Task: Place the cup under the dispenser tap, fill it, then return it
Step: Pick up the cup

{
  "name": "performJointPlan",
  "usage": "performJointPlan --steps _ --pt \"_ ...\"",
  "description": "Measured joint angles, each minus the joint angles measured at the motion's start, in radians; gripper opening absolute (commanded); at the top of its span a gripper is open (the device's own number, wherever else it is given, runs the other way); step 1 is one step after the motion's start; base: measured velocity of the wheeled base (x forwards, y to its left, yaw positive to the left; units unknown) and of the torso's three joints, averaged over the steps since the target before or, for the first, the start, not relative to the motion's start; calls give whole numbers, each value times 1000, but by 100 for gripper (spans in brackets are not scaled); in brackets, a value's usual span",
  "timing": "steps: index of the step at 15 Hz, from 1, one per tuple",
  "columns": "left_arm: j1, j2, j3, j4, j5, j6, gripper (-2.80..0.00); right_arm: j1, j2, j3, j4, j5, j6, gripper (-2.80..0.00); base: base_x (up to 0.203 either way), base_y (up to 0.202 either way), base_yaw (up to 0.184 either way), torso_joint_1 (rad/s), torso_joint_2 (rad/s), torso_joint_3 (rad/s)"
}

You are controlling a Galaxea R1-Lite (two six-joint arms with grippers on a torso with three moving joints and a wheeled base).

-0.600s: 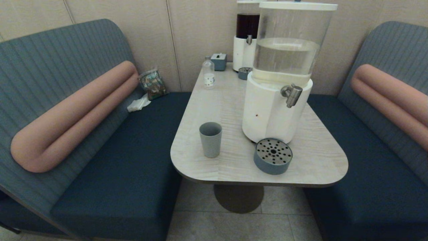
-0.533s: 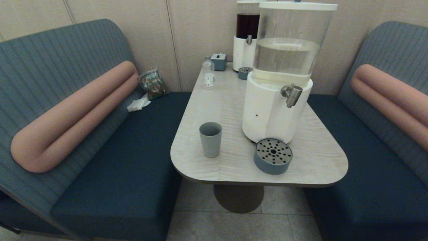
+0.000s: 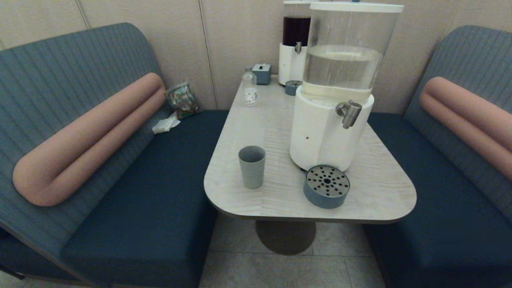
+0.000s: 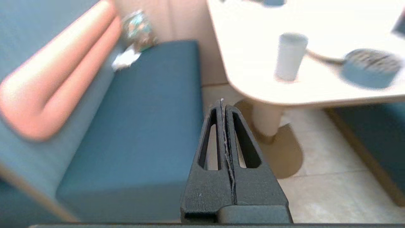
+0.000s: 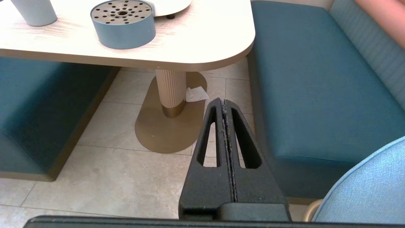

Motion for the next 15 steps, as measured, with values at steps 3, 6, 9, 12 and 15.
performJointPlan --steps 3,6,9,12,15 --pt "0 179 -112 -55 -15 -1 -280 0 0 0 0 0 0 -280 0 0 0 0 0 0" --pt "0 436 -178 -215 -19 0 -280 0 0 0 0 0 0 -280 0 0 0 0 0 0" --pt "0 713 -206 -418 -52 1 -280 0 0 0 0 0 0 -280 0 0 0 0 0 0" --pt "0 990 -216 -604 -105 4 -280 0 0 0 0 0 0 -280 0 0 0 0 0 0" --pt "-1 1268 -220 -799 -131 4 -280 0 0 0 0 0 1 -280 0 0 0 0 0 0"
